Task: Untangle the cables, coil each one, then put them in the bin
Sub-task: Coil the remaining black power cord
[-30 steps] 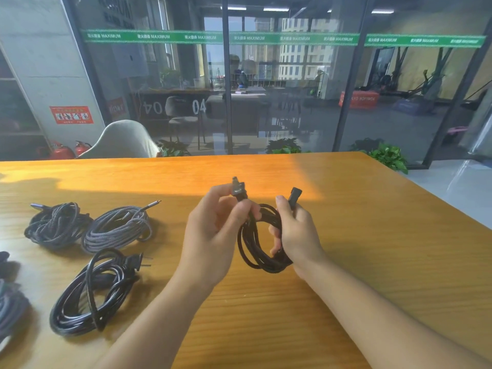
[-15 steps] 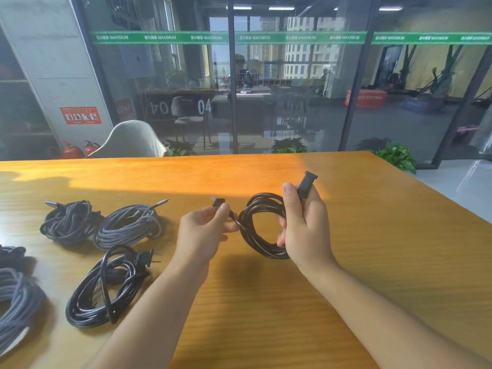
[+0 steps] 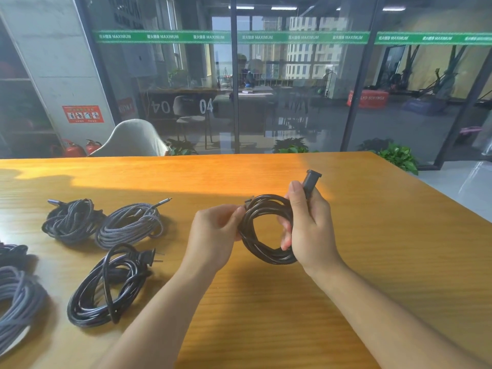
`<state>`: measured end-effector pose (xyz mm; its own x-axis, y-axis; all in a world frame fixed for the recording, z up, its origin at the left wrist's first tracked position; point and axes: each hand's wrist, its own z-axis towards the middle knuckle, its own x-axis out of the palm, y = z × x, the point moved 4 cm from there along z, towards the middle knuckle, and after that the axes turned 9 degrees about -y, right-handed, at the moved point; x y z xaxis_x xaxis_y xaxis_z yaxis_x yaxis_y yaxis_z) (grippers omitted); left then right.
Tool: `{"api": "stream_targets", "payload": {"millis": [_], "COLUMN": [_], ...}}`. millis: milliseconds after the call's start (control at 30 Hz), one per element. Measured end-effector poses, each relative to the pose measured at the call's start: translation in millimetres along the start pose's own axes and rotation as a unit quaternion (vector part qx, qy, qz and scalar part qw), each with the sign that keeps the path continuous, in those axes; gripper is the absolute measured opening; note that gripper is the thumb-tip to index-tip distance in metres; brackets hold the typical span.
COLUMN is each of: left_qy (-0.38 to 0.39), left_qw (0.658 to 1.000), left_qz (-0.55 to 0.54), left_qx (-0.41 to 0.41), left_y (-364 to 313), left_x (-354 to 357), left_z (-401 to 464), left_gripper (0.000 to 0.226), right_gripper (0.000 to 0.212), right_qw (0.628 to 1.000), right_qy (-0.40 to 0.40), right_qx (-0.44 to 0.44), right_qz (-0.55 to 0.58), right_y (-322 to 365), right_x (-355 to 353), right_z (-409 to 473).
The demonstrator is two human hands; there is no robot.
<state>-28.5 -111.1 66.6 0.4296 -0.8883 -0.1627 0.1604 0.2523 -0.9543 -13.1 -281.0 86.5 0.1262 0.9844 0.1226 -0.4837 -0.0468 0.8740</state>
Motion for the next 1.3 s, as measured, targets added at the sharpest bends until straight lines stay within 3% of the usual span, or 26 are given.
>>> {"api": "stream_targets", "payload": {"millis": [167, 267, 367, 500, 633, 733, 833, 1000, 1133, 1300], "left_qy": [0.134, 0.19, 0.197, 0.183, 0.133, 0.112, 0.123, 0.17, 0.179, 0.184], "left_qw": [0.991, 0.981, 0.977, 0.971, 0.975, 0.976, 0.971, 0.955, 0.953, 0.952], "left_qz": [-0.006, 0.014, -0.076, -0.153, -0.18, -0.188, -0.201, -0.244, -0.245, -0.244], "left_qx": [-0.012, 0.043, 0.011, -0.006, -0.014, 0.001, 0.031, 0.015, 0.004, -0.015], "left_y": [-11.4, -9.7, -11.9, -16.8, -14.8, -14.8, -16.7, -23.0, -22.9, -24.2], "left_x": [12.8, 21.1, 27.1, 25.7, 19.0, 14.8, 12.4, 11.9, 11.4, 16.5], "left_z": [-12.7, -19.9, -25.5, -24.9, -20.1, -15.4, -13.1, -15.4, -15.5, -20.1], "left_gripper": [0.06, 0.037, 0.011, 0.009, 0.024, 0.024, 0.026, 0.032, 0.031, 0.03], "right_gripper": [0.051, 0.049, 0.047, 0.056, 0.058, 0.054, 0.052, 0.069, 0.077, 0.069], "right_qw": [0.996, 0.99, 0.988, 0.973, 0.966, 0.954, 0.944, 0.936, 0.946, 0.932], "right_qy": [-0.071, -0.108, -0.115, -0.074, -0.034, -0.023, -0.023, 0.013, 0.044, 0.009], "right_qx": [-0.014, -0.028, 0.046, 0.21, 0.249, 0.299, 0.324, 0.349, 0.254, 0.111], "right_qz": [-0.051, -0.082, -0.089, -0.061, -0.061, 0.0, 0.048, -0.03, -0.196, -0.345], "right_y": [-6.4, -11.7, -27.7, -52.4, -54.7, -55.1, -51.9, -55.9, -51.6, -37.1], "right_x": [-10.7, -17.0, -21.1, -23.6, -19.5, -13.1, -11.1, -13.7, -22.7, -28.7], "right_z": [8.1, 14.1, 23.9, 29.1, 27.3, 24.4, 23.1, 16.6, 25.2, 29.3]}}
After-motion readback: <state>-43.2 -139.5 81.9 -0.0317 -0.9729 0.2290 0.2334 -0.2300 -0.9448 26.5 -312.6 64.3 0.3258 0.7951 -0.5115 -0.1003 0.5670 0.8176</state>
